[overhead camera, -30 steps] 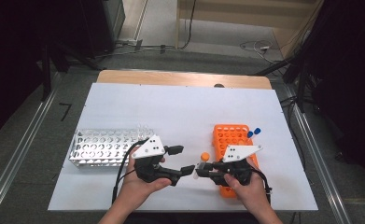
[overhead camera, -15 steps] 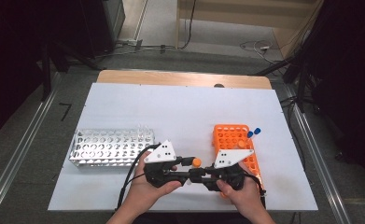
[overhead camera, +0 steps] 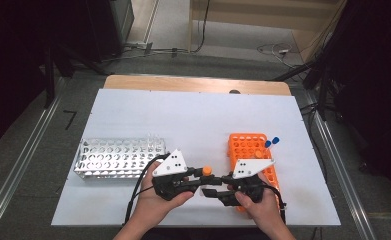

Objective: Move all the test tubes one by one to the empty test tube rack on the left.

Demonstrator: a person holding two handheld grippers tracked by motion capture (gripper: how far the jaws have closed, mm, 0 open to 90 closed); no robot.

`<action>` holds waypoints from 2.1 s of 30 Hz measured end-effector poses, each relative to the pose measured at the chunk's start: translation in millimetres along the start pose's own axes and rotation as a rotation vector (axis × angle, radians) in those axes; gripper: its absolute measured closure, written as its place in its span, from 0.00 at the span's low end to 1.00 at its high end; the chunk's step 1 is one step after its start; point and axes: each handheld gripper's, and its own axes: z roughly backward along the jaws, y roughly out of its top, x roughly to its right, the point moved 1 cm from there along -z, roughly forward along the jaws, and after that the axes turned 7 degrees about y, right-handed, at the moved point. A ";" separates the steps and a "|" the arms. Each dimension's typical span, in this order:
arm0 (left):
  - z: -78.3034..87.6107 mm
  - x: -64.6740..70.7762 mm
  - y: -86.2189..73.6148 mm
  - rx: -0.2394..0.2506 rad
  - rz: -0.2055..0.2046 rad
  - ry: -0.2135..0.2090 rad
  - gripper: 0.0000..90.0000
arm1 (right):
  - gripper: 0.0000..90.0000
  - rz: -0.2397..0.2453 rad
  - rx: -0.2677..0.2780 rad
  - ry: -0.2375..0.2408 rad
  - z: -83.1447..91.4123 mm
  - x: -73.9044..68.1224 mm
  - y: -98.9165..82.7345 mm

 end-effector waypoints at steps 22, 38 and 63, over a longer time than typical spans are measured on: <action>42.1 -39.4 6.6 0.074 0.050 0.125 0.83 | 0.00 -0.004 0.098 -0.043 26.5 4.4 -8.9; 70.6 -69.3 6.3 0.106 0.079 0.231 0.83 | 0.00 -0.036 0.124 -0.106 54.4 13.9 -24.2; 98.7 -122.9 -4.2 0.142 0.135 0.427 0.83 | 0.00 -0.093 0.161 -0.189 86.6 29.7 -43.1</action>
